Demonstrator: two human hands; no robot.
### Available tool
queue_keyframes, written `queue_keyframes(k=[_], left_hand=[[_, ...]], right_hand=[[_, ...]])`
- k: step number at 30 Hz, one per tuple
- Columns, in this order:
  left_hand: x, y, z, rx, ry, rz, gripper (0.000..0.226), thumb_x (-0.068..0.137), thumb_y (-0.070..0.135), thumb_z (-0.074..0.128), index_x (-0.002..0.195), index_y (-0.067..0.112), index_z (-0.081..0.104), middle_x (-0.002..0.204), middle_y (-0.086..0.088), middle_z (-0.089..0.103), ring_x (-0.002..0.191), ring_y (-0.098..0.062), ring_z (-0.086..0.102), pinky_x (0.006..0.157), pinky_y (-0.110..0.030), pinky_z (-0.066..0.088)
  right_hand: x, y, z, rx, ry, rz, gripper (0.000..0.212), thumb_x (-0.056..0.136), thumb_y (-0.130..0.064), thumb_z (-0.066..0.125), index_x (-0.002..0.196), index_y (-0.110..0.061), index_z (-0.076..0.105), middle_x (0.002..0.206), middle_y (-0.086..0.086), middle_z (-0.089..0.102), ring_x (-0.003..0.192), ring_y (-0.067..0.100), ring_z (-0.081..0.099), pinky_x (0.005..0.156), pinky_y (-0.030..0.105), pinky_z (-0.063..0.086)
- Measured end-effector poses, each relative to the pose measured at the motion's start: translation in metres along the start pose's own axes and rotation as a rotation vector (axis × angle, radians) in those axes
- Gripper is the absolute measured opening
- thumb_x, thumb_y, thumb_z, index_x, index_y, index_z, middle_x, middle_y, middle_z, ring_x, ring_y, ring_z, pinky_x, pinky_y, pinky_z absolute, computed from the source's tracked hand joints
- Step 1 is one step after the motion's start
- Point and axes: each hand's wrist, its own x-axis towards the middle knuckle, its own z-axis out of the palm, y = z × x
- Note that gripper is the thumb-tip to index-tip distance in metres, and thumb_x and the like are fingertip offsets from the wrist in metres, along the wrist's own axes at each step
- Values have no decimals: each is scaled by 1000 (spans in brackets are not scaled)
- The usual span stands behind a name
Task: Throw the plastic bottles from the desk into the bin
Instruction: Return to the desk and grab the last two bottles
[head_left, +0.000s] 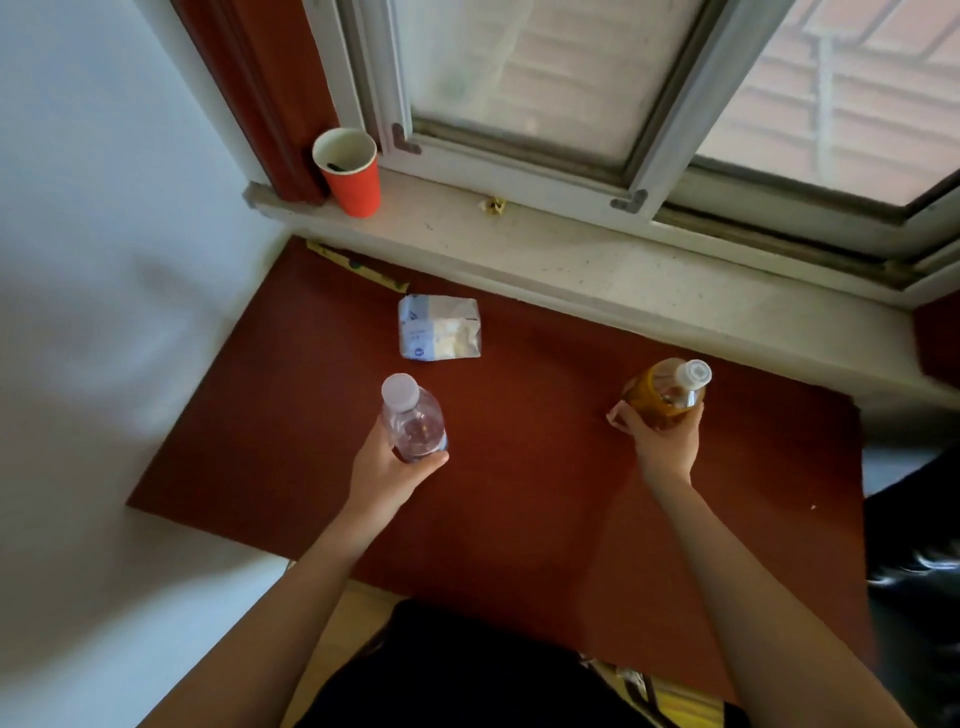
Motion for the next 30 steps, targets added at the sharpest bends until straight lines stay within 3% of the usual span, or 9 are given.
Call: queue_keyframes(k=[4,7,10,13,18,22,24,26,30], left_hand=[[10,21,1,7,-64,17,65,68,26,84,125,27,53,99,21,67,91,20,58,81,-17,46],[17,38,3,3,-147,81,73,66,27,86,129,24,50,102,21,65,92,19,59,83,-18,48],[20,55,12,-9,-249,145,71,58,43,84,122,37,53,103,16,70,95,0,68,88,-29,54],[14,70,28,26,-363,226,60,56,50,80,110,50,54,101,15,72,94,-3,68,85,-27,52],[-25,79,62,157,-585,326,52,64,39,85,107,45,55,93,15,71,90,0,65,81,-22,51],[-73,73,96,239,-754,385,51,70,38,82,114,42,57,100,15,69,88,9,64,64,-9,49],[-100,65,112,289,-843,406,52,71,35,82,118,35,59,102,13,70,90,10,64,67,-11,49],[-130,56,129,358,-925,432,52,71,32,83,117,33,60,101,12,71,89,5,65,71,-14,47],[-194,40,162,471,-1101,500,49,73,30,81,115,33,58,101,14,69,90,7,63,71,-11,43]], right_hand=[[-19,-15,-8,84,0,-18,71,72,-17,85,131,-23,47,111,-5,67,85,-6,65,73,8,48],[-40,-28,-24,153,10,-20,65,75,-9,82,129,-19,47,100,-10,66,76,-16,64,61,1,47],[-66,-32,-46,211,39,-29,59,78,-2,78,128,-11,47,98,-2,66,74,-12,67,58,5,50],[-97,-24,-75,237,85,-30,60,77,0,79,127,-13,47,99,-3,67,79,-7,69,63,9,52],[-165,22,-130,225,216,5,62,73,-14,85,123,-30,51,107,-6,70,93,2,70,76,17,56],[-237,80,-170,200,353,101,69,70,-21,88,125,-33,49,106,-12,70,92,-7,67,83,22,58],[-279,113,-187,216,421,156,74,70,-23,88,131,-30,47,111,-10,69,96,-4,66,85,26,58],[-324,144,-200,269,499,213,76,70,-22,88,131,-39,45,111,-9,70,99,3,68,86,32,58],[-409,192,-221,365,662,317,71,68,-22,88,111,-61,48,106,-3,72,97,14,72,83,43,60]])
